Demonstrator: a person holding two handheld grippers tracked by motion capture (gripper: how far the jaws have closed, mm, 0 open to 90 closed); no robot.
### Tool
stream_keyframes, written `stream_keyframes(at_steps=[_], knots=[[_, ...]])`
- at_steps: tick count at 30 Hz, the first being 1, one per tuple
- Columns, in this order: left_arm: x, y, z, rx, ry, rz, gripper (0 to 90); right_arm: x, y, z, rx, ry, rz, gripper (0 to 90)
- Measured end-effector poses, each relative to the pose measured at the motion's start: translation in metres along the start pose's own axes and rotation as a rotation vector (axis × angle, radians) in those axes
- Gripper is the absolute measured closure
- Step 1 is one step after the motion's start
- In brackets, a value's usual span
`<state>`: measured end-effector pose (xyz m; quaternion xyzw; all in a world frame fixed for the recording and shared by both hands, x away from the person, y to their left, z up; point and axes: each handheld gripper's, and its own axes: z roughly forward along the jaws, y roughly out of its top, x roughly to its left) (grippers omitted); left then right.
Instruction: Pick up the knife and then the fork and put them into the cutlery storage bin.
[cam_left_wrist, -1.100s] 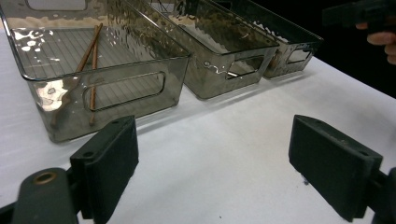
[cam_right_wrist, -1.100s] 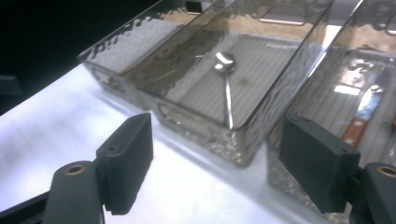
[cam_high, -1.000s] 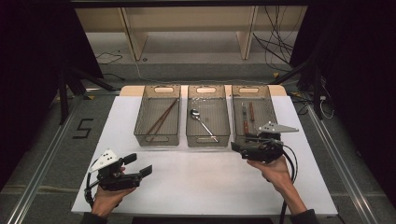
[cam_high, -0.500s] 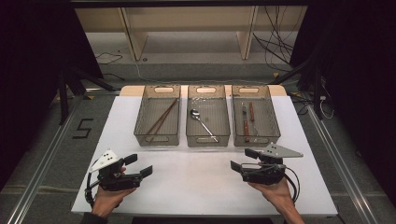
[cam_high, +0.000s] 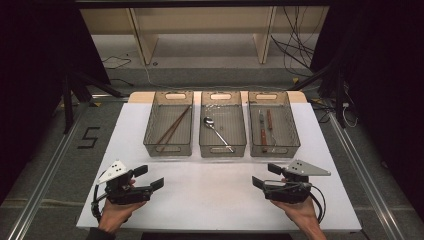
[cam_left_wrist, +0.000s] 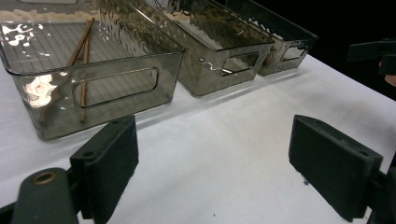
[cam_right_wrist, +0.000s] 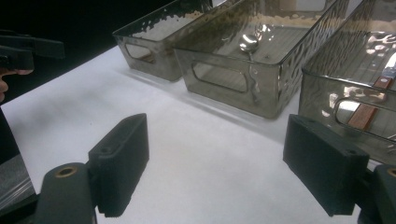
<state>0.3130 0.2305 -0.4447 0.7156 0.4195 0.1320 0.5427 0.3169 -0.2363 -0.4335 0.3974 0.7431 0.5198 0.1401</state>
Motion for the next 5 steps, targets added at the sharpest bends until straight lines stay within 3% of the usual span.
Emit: stream_keyframes(at_steps=[5], knots=[[0.0002, -0.0001, 0.0003, 0.002, 0.0, 0.0, 15.6, 0.0002, 0.0004, -0.0011, -0.007, 0.002, 0.001, 23.1]])
